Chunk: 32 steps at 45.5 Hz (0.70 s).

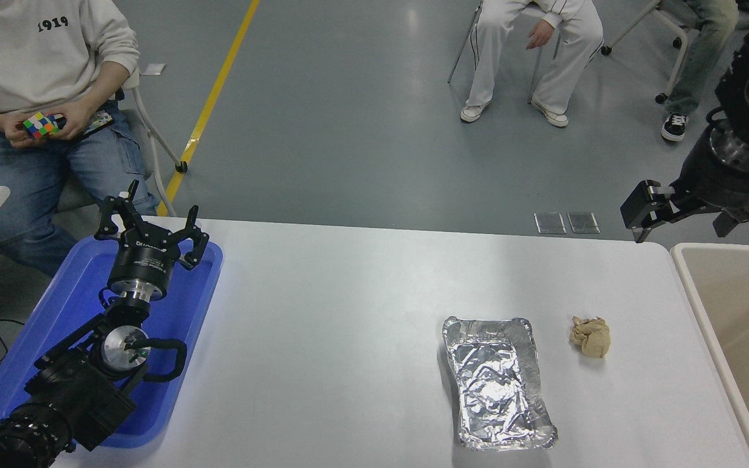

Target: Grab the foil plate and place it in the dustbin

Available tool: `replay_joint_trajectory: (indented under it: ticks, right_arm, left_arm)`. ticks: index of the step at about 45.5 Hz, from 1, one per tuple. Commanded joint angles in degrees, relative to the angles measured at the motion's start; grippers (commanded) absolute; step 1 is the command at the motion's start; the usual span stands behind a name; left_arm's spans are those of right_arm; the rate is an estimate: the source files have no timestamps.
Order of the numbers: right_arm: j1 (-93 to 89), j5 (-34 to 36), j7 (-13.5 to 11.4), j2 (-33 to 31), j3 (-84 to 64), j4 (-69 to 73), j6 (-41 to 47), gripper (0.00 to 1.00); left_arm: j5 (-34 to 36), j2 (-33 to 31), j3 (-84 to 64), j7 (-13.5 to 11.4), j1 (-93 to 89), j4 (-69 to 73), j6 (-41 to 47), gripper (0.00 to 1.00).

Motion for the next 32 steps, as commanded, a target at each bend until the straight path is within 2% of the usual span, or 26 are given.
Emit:
replay_joint_trajectory:
  ticks: [1, 32]
  right_arm:
    - [-0.22, 0.06, -0.02, 0.06, -0.16, 0.04, 0.0, 1.0]
    - [-5.05, 1.03, 0.24, 0.33, 4.05, -0.14, 0.0, 1.0]
  left_arm:
    - [0.01, 0.0, 0.0, -0.01, -0.02, 0.0, 0.01, 1.0]
    - [0.01, 0.0, 0.0, 0.08, -0.02, -0.09, -0.08, 1.0]
